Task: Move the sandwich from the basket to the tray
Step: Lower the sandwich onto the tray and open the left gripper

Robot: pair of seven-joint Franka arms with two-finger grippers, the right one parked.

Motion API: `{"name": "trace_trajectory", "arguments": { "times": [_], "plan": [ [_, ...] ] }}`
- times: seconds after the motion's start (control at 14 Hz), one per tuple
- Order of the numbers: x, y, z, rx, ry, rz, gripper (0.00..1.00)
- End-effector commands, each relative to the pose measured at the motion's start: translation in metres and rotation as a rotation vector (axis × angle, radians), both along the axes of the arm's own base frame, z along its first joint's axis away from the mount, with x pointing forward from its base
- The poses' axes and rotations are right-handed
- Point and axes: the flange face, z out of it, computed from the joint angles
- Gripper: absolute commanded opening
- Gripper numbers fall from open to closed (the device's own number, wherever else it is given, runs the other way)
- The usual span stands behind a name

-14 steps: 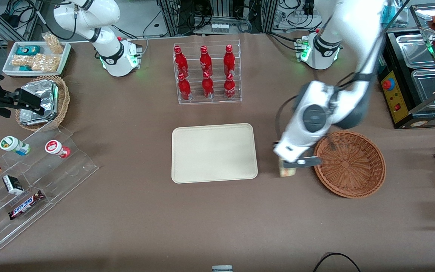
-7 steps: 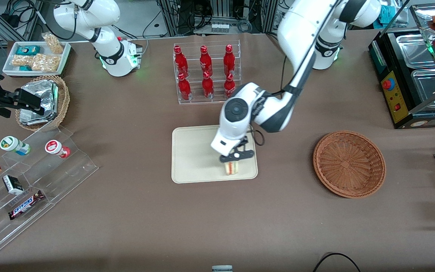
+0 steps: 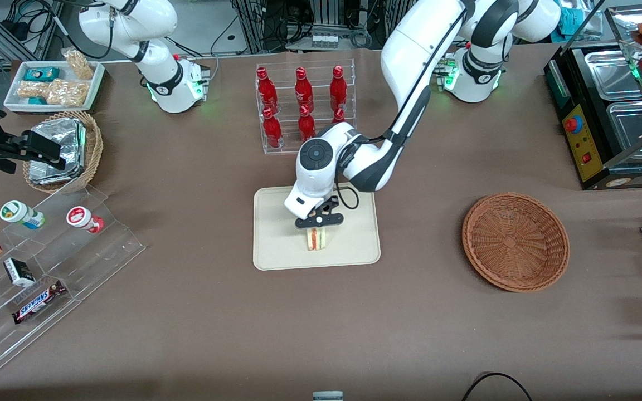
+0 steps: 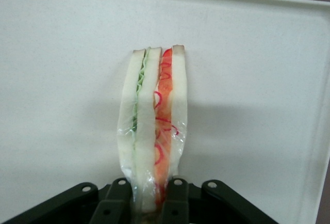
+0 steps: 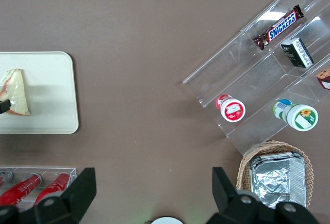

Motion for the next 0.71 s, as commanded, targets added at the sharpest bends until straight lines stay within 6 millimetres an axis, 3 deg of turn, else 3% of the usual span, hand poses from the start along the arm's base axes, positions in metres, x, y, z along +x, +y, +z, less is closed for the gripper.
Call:
{"name": "trace_trajectory", "arguments": {
  "times": [0.0, 0.21, 0.29, 0.43, 0.57, 0.64],
  "plan": [
    [0.007, -0.002, 0.012, -0.003, -0.020, 0.012, 1.00],
    [0.014, 0.003, 0.042, -0.010, -0.038, 0.010, 1.00],
    [0.028, 0.018, 0.067, -0.022, -0.049, 0.023, 1.00],
    [0.033, 0.039, 0.107, 0.003, -0.007, 0.055, 1.00],
    [0.046, 0.083, 0.131, 0.061, 0.066, 0.096, 1.00],
    [0.045, 0.095, 0.139, 0.081, 0.084, 0.099, 1.00]
  ]
}}
